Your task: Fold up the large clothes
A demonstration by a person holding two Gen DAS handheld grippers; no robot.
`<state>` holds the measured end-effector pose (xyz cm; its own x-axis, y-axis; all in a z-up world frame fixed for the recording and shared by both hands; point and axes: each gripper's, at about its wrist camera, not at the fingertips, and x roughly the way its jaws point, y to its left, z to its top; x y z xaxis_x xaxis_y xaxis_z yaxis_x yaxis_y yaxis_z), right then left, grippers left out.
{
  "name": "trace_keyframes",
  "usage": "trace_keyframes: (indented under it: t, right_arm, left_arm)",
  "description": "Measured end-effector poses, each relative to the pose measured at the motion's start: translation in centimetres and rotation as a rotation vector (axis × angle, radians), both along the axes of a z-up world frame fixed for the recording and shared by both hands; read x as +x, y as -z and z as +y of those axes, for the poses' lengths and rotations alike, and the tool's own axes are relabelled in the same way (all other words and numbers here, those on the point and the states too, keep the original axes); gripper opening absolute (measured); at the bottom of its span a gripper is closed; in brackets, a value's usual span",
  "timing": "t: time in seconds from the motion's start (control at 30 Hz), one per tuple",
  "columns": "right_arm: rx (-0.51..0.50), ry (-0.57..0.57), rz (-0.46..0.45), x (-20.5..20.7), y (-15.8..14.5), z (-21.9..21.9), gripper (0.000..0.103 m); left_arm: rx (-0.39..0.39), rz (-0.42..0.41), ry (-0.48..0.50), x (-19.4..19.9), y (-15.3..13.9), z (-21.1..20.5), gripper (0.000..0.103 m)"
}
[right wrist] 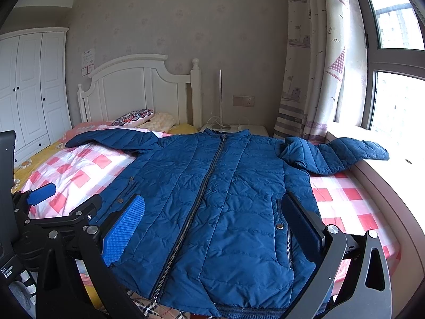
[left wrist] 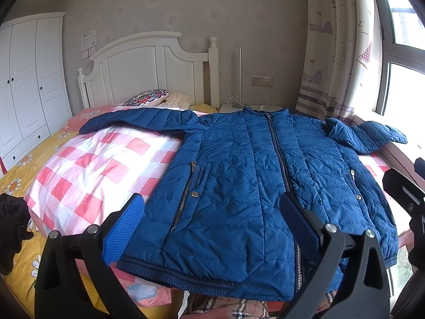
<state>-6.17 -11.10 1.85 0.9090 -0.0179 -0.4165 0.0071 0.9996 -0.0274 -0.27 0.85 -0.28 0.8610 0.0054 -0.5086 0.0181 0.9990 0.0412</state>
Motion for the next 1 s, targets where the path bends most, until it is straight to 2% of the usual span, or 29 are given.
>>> trace_keyframes:
  t: [0.47,0.7,0.83,1.0]
  right_arm:
    - [0.009,0.001,0.017,0.3,0.2,-0.3,0.098]
    - [0.035,0.020,0.062,3.2,1.4,-2.2,0.098]
    - [0.079,0.052,0.136,6.5,3.1,-4.3,0.098]
    - [0.165,0.145,0.240,11.3,5.3,-9.3,0.098]
  left_arm:
    - [0.000,0.003,0.001,0.0,0.0,0.1,0.101]
    - [0.000,0.019,0.007,0.6,0.5,-0.2,0.101]
    - [-0.007,0.067,0.006,3.5,1.3,-0.8,0.101]
    - [0.029,0.169,0.019,10.5,3.3,-2.4,0.101]
